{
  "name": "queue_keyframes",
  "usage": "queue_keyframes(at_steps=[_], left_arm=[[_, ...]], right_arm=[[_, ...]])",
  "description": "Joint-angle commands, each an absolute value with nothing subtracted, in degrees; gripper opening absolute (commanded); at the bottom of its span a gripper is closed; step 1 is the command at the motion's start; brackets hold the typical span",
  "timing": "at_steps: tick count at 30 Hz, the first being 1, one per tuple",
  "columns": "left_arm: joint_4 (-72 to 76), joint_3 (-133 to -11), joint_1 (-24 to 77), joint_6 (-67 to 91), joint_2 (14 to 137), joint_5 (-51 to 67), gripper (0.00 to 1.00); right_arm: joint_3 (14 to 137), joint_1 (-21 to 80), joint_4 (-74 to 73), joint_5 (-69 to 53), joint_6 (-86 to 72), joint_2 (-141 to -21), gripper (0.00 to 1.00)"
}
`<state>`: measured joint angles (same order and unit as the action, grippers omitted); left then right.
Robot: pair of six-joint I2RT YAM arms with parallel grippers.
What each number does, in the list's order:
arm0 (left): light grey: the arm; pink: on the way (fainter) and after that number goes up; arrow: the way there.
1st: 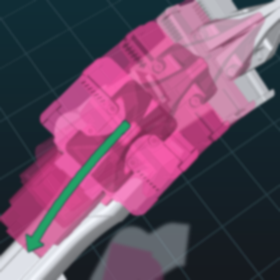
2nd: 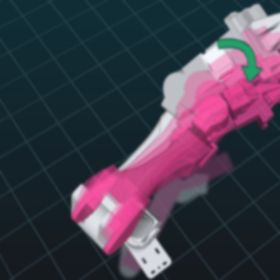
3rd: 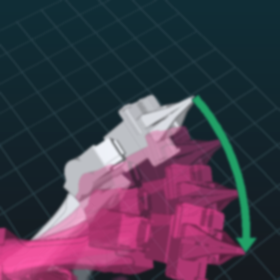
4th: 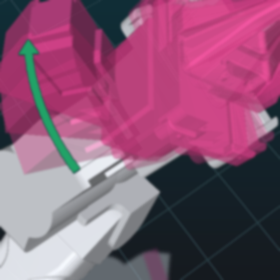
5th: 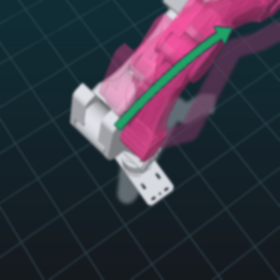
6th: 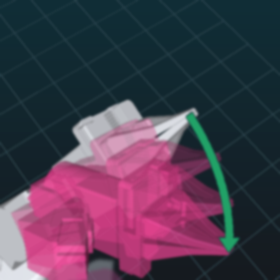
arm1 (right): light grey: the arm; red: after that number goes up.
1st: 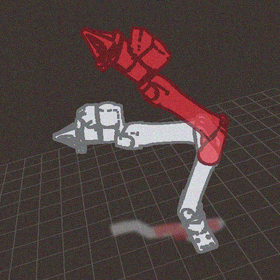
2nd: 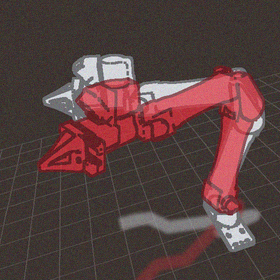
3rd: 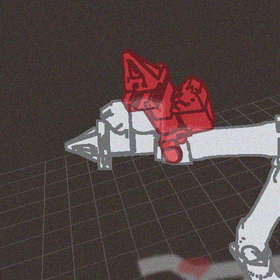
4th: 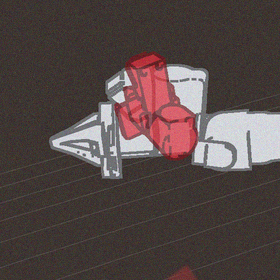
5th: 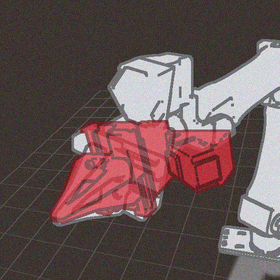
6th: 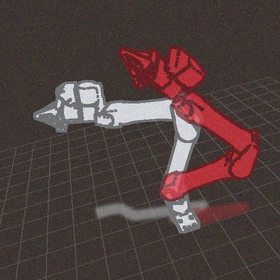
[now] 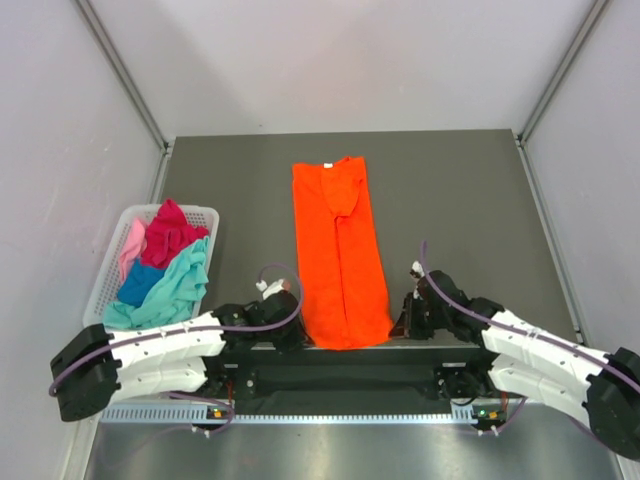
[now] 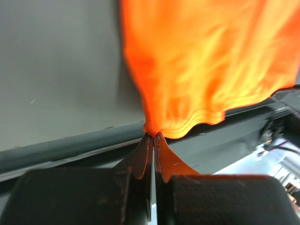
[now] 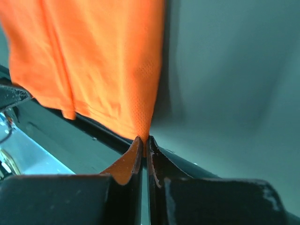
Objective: Fold and stack the t-shirts
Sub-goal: Fold the tshirt
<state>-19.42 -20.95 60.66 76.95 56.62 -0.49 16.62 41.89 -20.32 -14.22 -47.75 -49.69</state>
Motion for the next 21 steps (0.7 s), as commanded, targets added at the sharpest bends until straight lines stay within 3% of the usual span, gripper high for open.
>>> queue_keyframes(at_steps=[1,9,21], left_arm=[[-23.7,-27.1,58.7,75.7,55.9,-3.9,0.00],[-22.9,-33.9,42.7,62.9,63.2,2.7,0.00],[-23.5,-60.4,21.9,47.7,88.6,11.2,0.00]], right_arm=[[23.5,42.8,-21.7,-10.6,-46.4,-50.9,0.00],[37.3,41.8,-22.0,-5.5,-39.0,-64.8,0.00],[63.7,32.1,-21.6,-6.0,-24.3,-90.1,0.00]])
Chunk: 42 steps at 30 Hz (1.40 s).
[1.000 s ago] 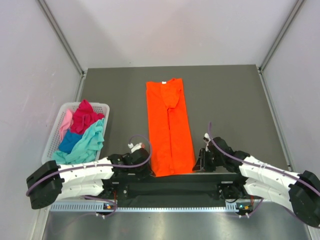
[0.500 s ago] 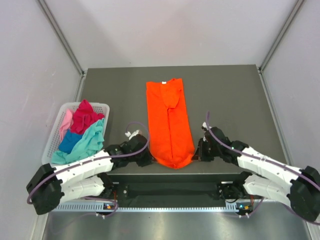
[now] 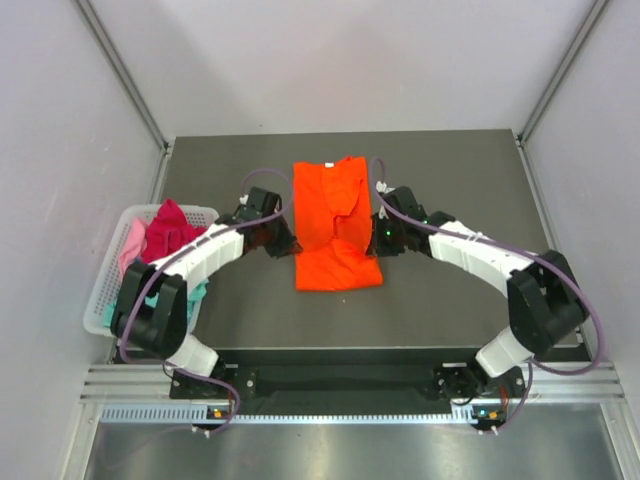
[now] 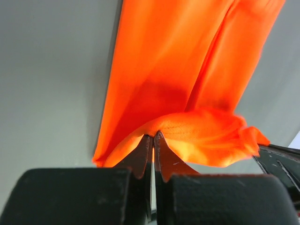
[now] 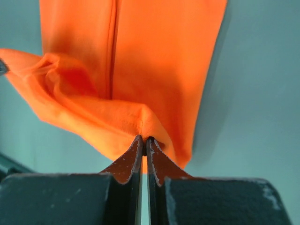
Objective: Fold and stack the t-shirts
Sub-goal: Fold the tshirt
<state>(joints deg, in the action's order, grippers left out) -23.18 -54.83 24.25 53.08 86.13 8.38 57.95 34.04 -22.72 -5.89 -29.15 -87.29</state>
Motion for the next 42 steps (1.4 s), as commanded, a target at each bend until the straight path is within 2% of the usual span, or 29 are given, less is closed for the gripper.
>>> queue_keyframes(at_steps=[1,8,12,28,31,34,35,38,42], left_arm=[[-24.1,-63.7,20.6,47.4,91.2,11.4,0.00],[-23.6,-75.2,17.8,45.0,101.4,15.6,0.00],[-25.8,-81.4,17.4,44.6,105.8,14.2,0.00],[-26.6,-86.9,15.2,45.6,114.8,10.7,0.00],[-28.0,-88.2,15.0,45.6,115.8,9.3,0.00],[-29.8,-89.7,14.9,45.0,115.8,6.4,0.13],[-31.7,-90.9,14.9,44.4,115.5,5.6,0.25],[-34.4,-91.9,14.9,41.6,113.4,1.9,0.34],[-38.8,-89.4,15.1,38.9,106.8,-2.6,0.36]], right_arm=[[65.0,31.6,-21.8,-6.0,-23.9,-91.1,0.00],[73.8,26.4,-22.2,-9.0,-21.4,-99.9,0.00],[80.1,24.9,-23.4,-10.9,-20.4,-103.9,0.00],[92.0,23.3,-25.8,-11.9,-19.5,-116.0,0.00],[94.0,23.0,-26.4,-11.3,-19.2,-117.2,0.02],[96.5,22.9,-27.3,-10.4,-18.5,-118.2,0.10],[98.1,22.8,-27.9,-10.2,-18.2,-118.2,0.12],[98.7,22.6,-30.1,-9.0,-17.9,-116.3,0.25],[92.4,22.7,-30.9,-7.6,-18.4,-110.0,0.36]])
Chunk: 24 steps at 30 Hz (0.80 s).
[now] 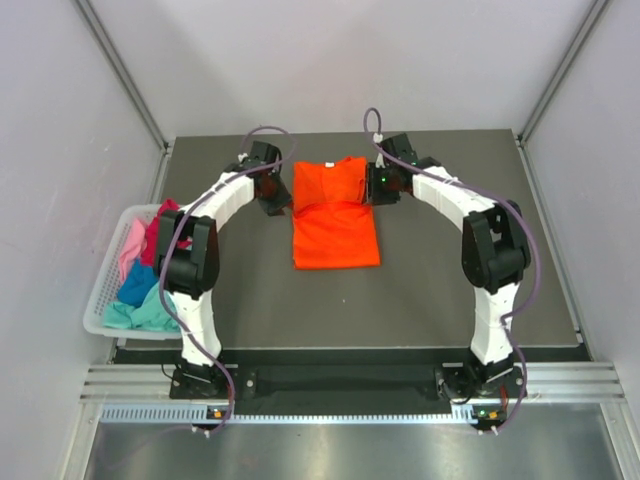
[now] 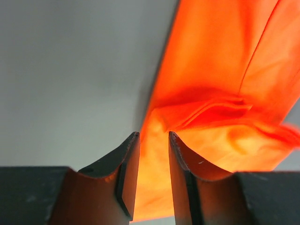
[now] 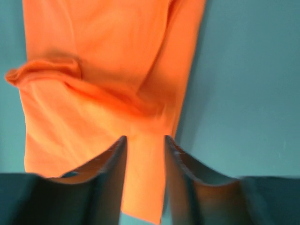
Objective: Fold and stack the t-shirts
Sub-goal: Fold the tshirt
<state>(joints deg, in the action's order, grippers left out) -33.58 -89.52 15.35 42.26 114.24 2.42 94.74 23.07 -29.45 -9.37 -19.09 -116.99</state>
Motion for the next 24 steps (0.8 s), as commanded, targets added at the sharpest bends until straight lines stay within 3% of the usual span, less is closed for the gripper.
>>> queue_keyframes(at_steps=[1,10,21,24], left_arm=[[-38.8,-88.0,15.2,38.2,105.5,-1.9,0.36],[-26.0,-61.2,15.6,37.4,92.9,15.4,0.36],[-18.0,-56.0,17.0,36.1,96.5,23.0,0.36],[-18.2,-55.4,17.2,36.1,97.4,21.8,0.31]], right_arm=[[90.5,22.8,-30.8,-7.6,-18.5,-107.0,0.40],[67.3,22.9,-22.9,-16.1,-16.6,-96.1,0.43],[62.1,22.9,-16.3,-19.1,-15.6,-100.3,0.41],[59.5,22.9,-14.2,-20.2,-16.1,-100.6,0.40]])
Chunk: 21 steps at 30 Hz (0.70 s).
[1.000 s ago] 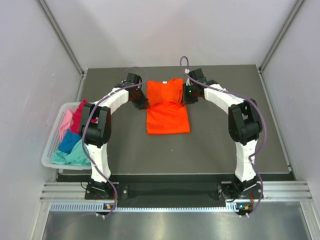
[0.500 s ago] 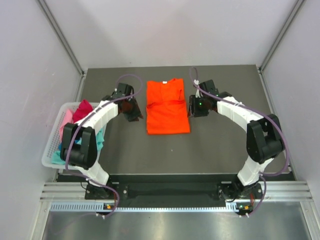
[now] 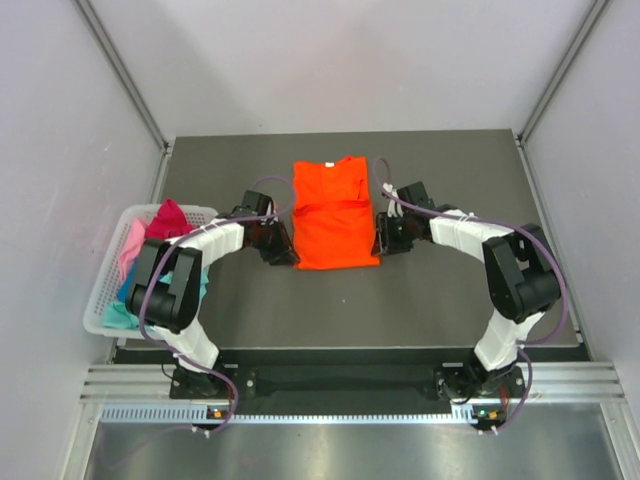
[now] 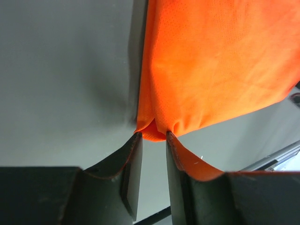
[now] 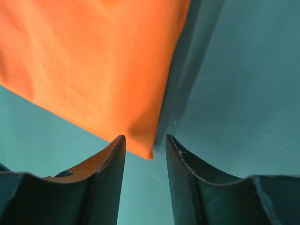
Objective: Fold and stack the t-shirts
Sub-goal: Fold the tshirt
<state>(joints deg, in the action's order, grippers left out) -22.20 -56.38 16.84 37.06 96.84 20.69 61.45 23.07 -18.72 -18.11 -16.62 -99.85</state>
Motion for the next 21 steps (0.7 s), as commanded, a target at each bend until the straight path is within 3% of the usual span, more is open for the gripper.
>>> queue_keyframes(at_steps=[1,5,7,9,21], left_arm=[[-18.1,-55.2,17.4,36.1,97.6,21.2,0.29],[-17.8,-54.0,17.8,36.2,97.9,19.9,0.12],[-18.9,-53.5,18.1,36.5,97.7,18.3,0.00],[-19.6,-52.9,18.3,36.6,96.7,16.5,0.00],[-23.5,-45.1,21.9,41.2,87.6,10.2,0.00]], right_arm=[[59.1,22.9,-13.8,-20.1,-16.2,-100.7,0.39],[57.0,22.9,-11.0,-21.0,-17.1,-100.8,0.33],[55.6,22.9,-10.2,-20.9,-18.1,-100.0,0.12],[53.2,23.1,-8.9,-20.7,-18.8,-97.5,0.00],[40.7,24.7,-4.2,-17.8,-20.6,-90.2,0.00]])
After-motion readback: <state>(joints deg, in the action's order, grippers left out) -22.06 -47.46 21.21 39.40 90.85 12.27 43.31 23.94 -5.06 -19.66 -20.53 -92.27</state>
